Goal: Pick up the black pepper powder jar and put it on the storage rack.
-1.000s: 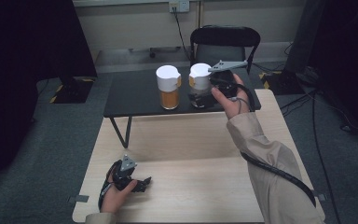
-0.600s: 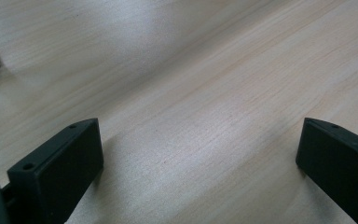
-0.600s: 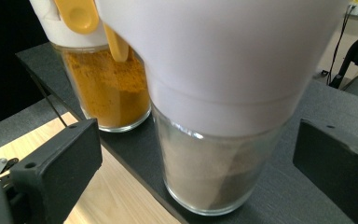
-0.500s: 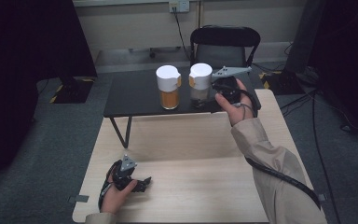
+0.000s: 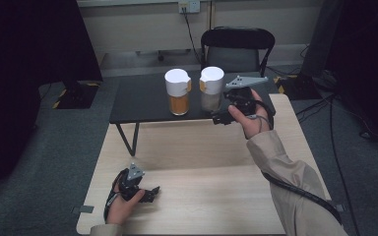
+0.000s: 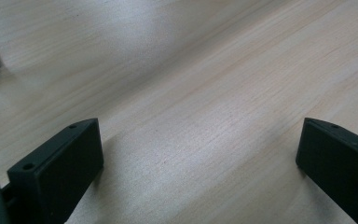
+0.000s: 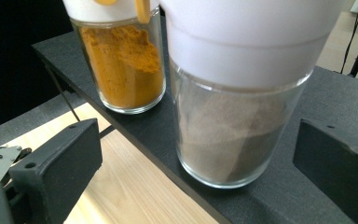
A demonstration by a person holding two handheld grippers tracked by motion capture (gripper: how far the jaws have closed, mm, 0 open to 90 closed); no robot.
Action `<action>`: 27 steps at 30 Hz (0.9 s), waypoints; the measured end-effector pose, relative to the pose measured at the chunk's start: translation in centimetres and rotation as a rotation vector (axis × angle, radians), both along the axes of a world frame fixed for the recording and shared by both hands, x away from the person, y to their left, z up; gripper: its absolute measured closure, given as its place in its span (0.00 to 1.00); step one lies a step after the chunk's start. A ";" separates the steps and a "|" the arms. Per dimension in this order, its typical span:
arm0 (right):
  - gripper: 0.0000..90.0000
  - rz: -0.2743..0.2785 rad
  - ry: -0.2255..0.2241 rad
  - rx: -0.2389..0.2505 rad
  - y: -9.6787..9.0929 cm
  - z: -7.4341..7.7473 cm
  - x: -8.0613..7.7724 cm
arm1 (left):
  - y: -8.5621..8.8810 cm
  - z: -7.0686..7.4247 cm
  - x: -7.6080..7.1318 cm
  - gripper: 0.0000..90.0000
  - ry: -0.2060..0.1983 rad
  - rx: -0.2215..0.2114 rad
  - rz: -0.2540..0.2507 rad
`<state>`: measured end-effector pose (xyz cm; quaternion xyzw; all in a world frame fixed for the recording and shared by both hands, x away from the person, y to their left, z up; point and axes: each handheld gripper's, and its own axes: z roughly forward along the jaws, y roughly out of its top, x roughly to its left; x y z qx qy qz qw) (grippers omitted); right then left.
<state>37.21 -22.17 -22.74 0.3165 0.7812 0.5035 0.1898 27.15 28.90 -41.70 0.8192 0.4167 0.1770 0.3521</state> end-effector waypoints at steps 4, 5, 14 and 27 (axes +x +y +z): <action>0.00 0.005 -0.003 0.000 -0.2 -0.5 -0.3 | 0.0 0.0 0.0 0.00 0.000 0.000 0.000; 0.00 0.008 -0.002 0.000 -0.3 -0.6 -0.4 | 0.0 0.0 0.0 0.00 0.000 0.000 0.000; 0.00 0.054 -0.011 -0.002 -0.4 -1.6 -1.2 | 0.0 0.0 0.0 0.00 -0.002 0.001 0.000; 0.00 0.100 -0.006 0.024 -0.5 -3.8 -1.9 | 0.0 0.0 0.0 0.00 -0.001 0.003 -0.002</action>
